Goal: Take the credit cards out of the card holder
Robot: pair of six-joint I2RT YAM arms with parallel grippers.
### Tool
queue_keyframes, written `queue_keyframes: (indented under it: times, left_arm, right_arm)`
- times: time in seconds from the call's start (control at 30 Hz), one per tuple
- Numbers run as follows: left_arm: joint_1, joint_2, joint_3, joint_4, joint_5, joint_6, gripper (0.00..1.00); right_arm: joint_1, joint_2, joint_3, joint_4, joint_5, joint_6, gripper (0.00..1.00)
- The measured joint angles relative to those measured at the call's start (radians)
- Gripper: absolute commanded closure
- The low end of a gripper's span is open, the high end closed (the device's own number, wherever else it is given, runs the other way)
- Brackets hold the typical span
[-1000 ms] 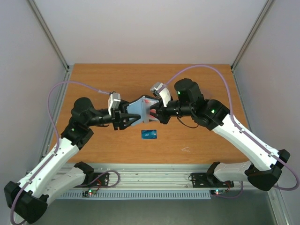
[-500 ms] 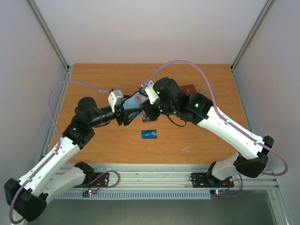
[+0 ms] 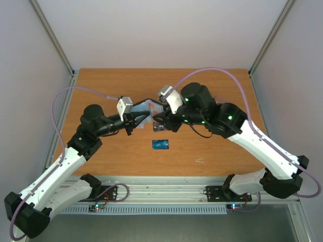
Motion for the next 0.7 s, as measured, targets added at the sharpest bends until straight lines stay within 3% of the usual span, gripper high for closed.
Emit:
queue_keyframes:
  times: [0.2,0.37,0.6,0.67,0.7]
  left_arm:
    - [0.004,0.0,0.0,0.003,0.048,-0.053,1.0]
    - [0.005,0.0,0.0,0.01,0.115,-0.073,1.0]
    - [0.01,-0.002,0.0,0.018,0.222,-0.08,1.0]
    - [0.011,-0.002,0.0,0.018,0.249,-0.079,1.0]
    - [0.011,-0.002,0.0,0.018,0.261,-0.078,1.0]
  right_arm:
    - [-0.166,-0.096,-0.029,-0.035,-0.217,-0.033,0.28]
    - [-0.233,-0.102,-0.055,-0.074,-0.327,-0.066,0.02]
    - [-0.281,-0.1,-0.068,-0.113,-0.461,-0.136,0.02]
    - [-0.296,-0.099,-0.068,-0.12,-0.506,-0.161,0.08]
    - [-0.307,-0.098,-0.068,-0.124,-0.533,-0.171,0.16]
